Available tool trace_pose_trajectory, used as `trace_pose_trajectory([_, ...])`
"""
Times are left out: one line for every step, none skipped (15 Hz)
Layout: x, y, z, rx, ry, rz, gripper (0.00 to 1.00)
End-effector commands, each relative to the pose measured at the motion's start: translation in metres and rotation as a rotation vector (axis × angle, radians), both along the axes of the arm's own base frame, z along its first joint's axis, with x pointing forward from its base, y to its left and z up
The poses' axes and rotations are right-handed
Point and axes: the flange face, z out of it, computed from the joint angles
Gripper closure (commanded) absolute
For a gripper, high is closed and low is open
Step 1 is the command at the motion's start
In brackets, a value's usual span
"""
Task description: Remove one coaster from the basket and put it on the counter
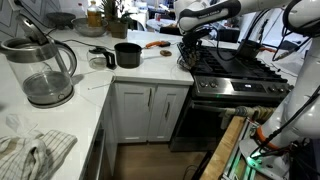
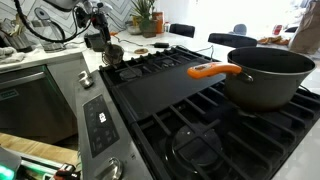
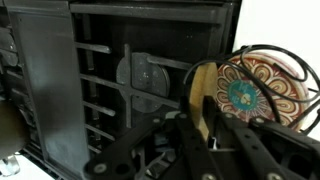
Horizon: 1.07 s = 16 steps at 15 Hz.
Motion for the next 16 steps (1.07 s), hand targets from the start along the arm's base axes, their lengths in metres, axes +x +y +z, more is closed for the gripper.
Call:
trace_pose_trajectory([-0.002, -0.005, 0.004, -0.009, -0.009, -0.009, 0.95])
trace_pose_trajectory([-0.001, -0.003, 0.007, -0.011, -0.016, -0.007, 0.97])
trace_pose_trajectory([-0.001, 0.000, 0.009, -0.011, -0.021, -0.002, 0.96])
trace_pose_trajectory([-0.001, 0.001, 0.011, -0.013, -0.025, -0.001, 0.96])
trace_pose_trajectory([0.000, 0.002, 0.014, -0.011, -0.033, 0.003, 0.98])
trace_pose_trajectory([0.000, 0.004, 0.017, -0.009, -0.041, 0.007, 0.97])
trace_pose_trajectory([0.000, 0.005, 0.021, -0.007, -0.051, 0.009, 0.97])
trace_pose_trajectory([0.000, 0.004, 0.025, -0.006, -0.059, 0.011, 0.97])
trace_pose_trajectory([0.001, 0.005, 0.028, -0.005, -0.067, 0.018, 0.97])
trace_pose_trajectory([0.001, 0.005, 0.030, -0.007, -0.072, 0.017, 0.97])
trace_pose_trajectory([0.001, 0.006, 0.033, -0.006, -0.080, 0.022, 0.97])
trace_pose_trajectory([0.002, 0.006, 0.036, -0.008, -0.090, 0.025, 0.97])
trace_pose_trajectory([0.002, 0.007, 0.039, -0.009, -0.100, 0.035, 0.97])
trace_pose_trajectory([0.003, 0.008, 0.043, -0.012, -0.119, 0.047, 0.97])
trace_pose_trajectory([0.003, 0.009, 0.047, -0.015, -0.139, 0.057, 0.97])
trace_pose_trajectory([0.004, 0.010, 0.052, -0.018, -0.162, 0.075, 0.97])
